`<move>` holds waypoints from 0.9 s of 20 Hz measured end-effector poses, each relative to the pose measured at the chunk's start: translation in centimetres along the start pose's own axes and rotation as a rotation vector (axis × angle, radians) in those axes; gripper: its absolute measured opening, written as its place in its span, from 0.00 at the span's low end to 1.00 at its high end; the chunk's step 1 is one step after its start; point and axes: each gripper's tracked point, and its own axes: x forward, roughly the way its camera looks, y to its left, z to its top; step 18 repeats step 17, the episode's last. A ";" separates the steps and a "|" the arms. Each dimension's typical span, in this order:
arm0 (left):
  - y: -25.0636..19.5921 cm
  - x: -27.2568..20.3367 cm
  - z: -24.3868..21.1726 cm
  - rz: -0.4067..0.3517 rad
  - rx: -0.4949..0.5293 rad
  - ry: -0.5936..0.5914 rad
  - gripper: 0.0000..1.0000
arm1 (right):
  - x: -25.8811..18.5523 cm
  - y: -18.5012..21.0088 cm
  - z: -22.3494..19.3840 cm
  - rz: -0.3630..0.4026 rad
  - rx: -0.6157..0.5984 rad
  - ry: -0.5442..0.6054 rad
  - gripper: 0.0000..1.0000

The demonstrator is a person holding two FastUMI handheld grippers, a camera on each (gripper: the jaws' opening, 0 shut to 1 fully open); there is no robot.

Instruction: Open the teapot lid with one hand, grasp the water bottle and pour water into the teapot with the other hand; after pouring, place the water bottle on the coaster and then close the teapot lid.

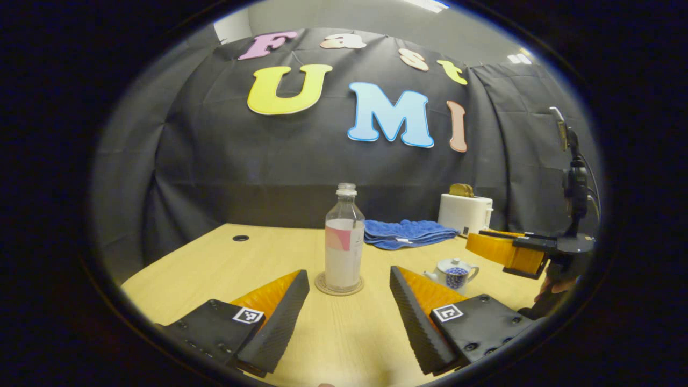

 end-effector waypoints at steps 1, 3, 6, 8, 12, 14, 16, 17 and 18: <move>-0.2 -0.5 0.3 0.007 0.002 -0.009 1.00 | -0.9 0.3 0.4 -0.004 -0.012 -0.014 0.37; -0.5 -1.5 0.7 0.021 0.010 -0.026 1.00 | -2.4 0.9 0.9 -0.010 -0.027 -0.041 0.37; -1.2 -2.9 0.6 0.028 0.018 -0.042 1.00 | -4.2 1.6 0.8 -0.014 -0.028 -0.067 0.37; -1.5 -3.7 0.4 0.031 0.024 -0.045 1.00 | -5.0 1.8 0.5 -0.017 -0.024 -0.067 0.37; -1.9 -5.0 0.2 0.034 0.010 -0.063 1.00 | -5.8 1.7 -0.8 -0.031 -0.005 -0.057 0.37; -1.6 -5.2 0.5 0.046 0.011 -0.078 1.00 | -5.8 1.7 -1.6 -0.035 0.007 -0.051 0.37; -1.5 -5.1 0.1 0.058 0.023 -0.084 1.00 | -5.7 1.7 -2.6 -0.039 0.019 -0.038 0.37; -1.4 -5.1 0.0 0.064 0.027 -0.087 1.00 | -5.6 1.6 -3.0 -0.041 0.026 -0.029 0.37; -1.4 -5.1 0.0 0.064 0.027 -0.087 1.00 | -5.6 1.6 -3.0 -0.041 0.026 -0.029 0.37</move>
